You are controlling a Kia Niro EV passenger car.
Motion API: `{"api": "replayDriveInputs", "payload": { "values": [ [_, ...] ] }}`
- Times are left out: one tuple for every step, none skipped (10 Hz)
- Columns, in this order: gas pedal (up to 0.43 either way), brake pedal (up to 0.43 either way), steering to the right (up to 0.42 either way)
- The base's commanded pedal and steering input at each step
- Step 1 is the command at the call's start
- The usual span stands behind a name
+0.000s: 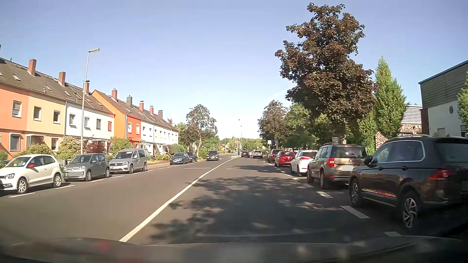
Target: Follow the waypoints while adhering to traffic rules and regulations
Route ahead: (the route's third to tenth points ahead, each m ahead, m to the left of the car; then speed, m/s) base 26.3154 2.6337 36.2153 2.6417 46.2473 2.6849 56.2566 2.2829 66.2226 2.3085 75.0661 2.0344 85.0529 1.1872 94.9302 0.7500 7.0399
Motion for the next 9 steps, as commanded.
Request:
{"api": "replayDriveInputs", "payload": {
  "values": [
    [0.177,0.000,-0.005],
    [0.177,0.000,-0.005],
    [0.157,0.000,-0.005],
    [0.138,0.000,-0.005],
    [0.138,0.000,-0.004],
    [0.138,0.000,-0.002],
    [0.138,0.000,-0.001],
    [0.138,0.000,-0.001],
    [0.138,0.000,-0.001]
  ]
}}
